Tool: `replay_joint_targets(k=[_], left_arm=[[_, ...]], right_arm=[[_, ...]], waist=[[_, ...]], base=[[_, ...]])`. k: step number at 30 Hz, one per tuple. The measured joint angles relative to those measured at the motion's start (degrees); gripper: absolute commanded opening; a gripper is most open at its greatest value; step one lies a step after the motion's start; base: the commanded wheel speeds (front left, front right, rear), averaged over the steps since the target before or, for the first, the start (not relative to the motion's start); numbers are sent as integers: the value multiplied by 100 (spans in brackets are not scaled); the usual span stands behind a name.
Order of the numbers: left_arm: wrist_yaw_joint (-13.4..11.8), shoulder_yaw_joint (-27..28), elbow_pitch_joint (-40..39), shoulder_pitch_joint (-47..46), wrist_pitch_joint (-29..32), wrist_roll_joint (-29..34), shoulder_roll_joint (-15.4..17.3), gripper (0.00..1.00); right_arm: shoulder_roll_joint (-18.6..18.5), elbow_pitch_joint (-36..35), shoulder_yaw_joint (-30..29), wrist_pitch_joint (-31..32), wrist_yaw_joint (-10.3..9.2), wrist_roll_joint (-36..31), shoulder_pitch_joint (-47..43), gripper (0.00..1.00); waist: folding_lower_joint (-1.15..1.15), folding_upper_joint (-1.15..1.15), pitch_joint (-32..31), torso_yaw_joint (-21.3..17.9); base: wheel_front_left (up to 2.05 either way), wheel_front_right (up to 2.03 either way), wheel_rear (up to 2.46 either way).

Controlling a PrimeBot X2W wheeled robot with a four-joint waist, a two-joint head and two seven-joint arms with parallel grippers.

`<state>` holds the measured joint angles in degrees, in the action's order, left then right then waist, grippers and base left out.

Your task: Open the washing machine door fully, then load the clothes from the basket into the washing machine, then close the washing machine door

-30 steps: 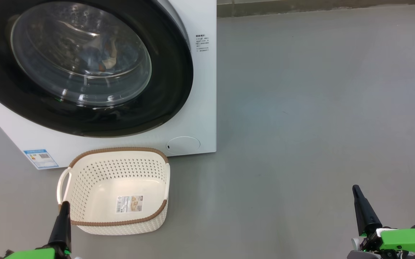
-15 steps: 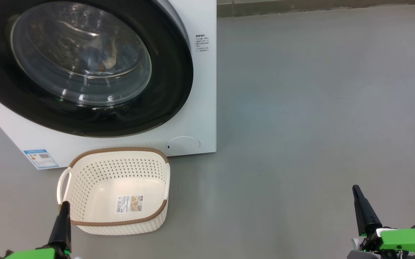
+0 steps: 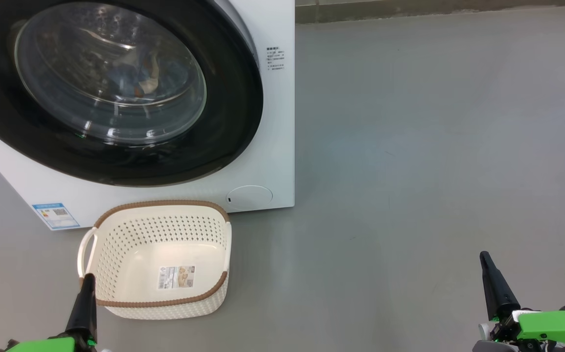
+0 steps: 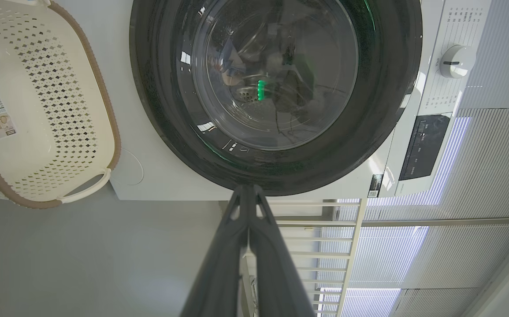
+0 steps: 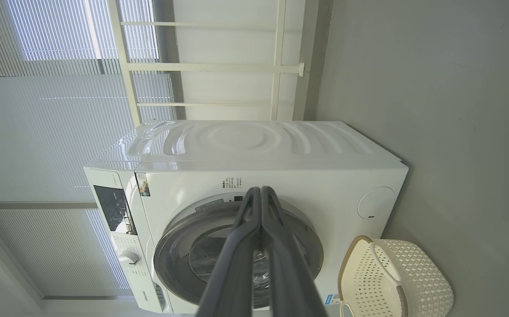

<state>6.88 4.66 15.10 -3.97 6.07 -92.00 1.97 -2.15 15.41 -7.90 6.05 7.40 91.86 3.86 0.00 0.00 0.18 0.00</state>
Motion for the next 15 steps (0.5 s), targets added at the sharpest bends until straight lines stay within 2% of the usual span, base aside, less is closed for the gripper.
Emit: replay_joint_targets(k=[15], left_arm=[[0, 1, 0, 0, 0, 0, -1, 0]], right_arm=[[0, 0, 0, 0, 0, 0, 0, 0]], waist=[[0, 0, 0, 0]], base=[[0, 0, 0]])
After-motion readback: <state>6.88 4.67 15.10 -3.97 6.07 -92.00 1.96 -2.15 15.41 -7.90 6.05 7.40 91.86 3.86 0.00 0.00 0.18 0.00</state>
